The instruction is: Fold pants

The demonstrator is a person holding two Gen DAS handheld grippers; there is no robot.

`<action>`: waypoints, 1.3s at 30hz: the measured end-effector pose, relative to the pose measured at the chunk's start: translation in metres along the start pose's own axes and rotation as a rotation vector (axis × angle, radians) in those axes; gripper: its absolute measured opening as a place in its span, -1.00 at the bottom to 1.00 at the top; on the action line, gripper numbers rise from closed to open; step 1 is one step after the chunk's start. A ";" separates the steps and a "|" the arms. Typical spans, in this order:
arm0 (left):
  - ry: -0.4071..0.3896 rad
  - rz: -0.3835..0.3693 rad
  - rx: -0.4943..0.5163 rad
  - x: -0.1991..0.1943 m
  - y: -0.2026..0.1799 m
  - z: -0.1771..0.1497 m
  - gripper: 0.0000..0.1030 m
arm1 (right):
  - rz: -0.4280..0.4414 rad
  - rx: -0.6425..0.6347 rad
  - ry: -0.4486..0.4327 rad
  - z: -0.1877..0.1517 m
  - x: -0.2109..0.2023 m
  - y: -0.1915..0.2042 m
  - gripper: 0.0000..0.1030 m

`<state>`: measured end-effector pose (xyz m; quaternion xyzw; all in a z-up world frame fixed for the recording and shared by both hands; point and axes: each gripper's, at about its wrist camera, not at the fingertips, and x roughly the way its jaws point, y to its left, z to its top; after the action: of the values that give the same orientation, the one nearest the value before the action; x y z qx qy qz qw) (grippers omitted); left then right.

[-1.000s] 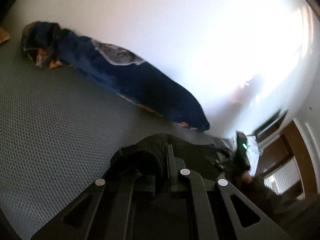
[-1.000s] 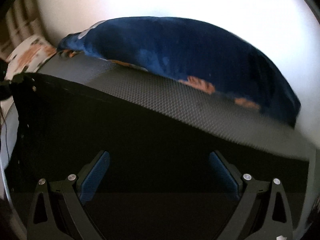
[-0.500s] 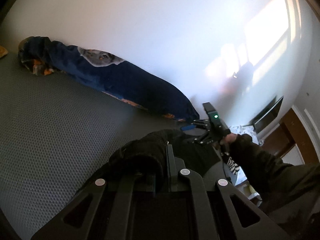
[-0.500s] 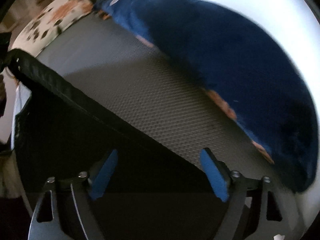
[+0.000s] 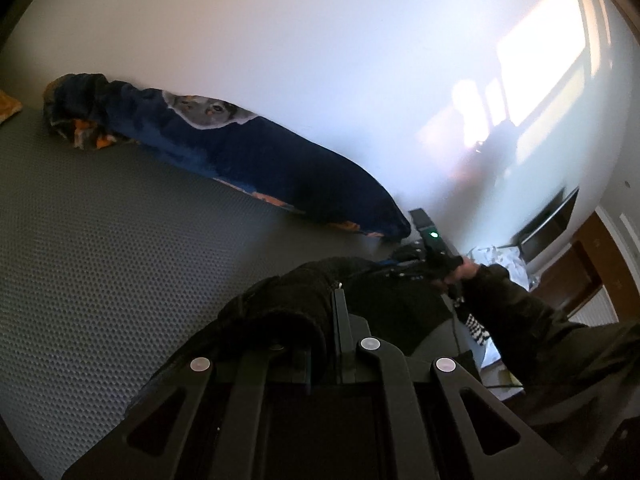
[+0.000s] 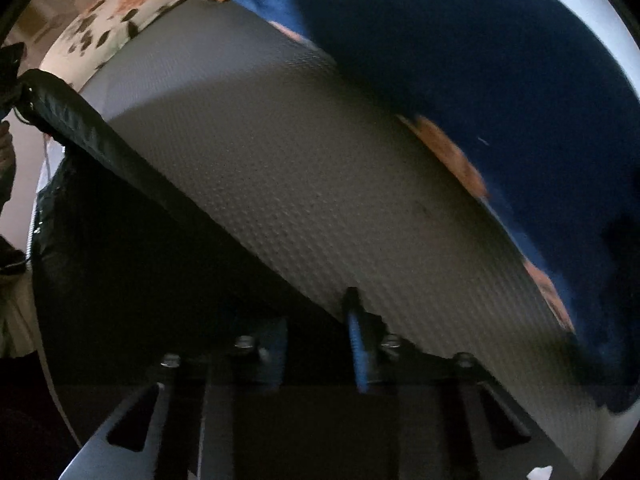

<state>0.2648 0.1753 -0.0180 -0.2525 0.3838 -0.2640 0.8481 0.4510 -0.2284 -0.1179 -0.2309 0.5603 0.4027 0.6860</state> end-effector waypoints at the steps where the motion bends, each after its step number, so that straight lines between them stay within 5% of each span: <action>1: 0.001 0.009 0.000 0.000 0.002 0.000 -0.86 | -0.026 0.007 -0.018 -0.003 -0.005 0.002 -0.75; 8: 0.020 0.036 0.003 -0.011 0.011 -0.006 -0.85 | -0.236 0.085 -0.155 -0.041 -0.060 0.051 -0.80; 15: 0.085 0.012 0.055 -0.031 0.001 -0.034 -0.84 | -0.353 0.189 -0.185 -0.110 -0.102 0.127 -0.82; 23: 0.206 0.057 0.118 -0.052 -0.001 -0.092 -0.74 | -0.312 0.346 -0.163 -0.180 -0.089 0.209 -0.85; 34: 0.345 0.260 0.203 -0.034 -0.004 -0.158 -0.58 | -0.336 0.500 -0.142 -0.204 -0.030 0.220 -0.92; 36: 0.349 0.290 0.202 -0.035 -0.009 -0.160 -0.45 | -0.357 0.504 -0.141 -0.202 -0.025 0.222 -0.92; 38: 0.345 0.339 0.187 -0.040 -0.010 -0.163 0.41 | -0.362 0.512 -0.146 -0.202 -0.024 0.223 -0.92; 39: 0.325 0.360 0.180 -0.046 -0.009 -0.165 0.50 | -0.363 0.516 -0.151 -0.202 -0.024 0.224 -0.91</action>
<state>0.1069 0.1611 -0.0833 -0.0578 0.5288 -0.1791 0.8276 0.1511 -0.2631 -0.1181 -0.1152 0.5412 0.1343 0.8221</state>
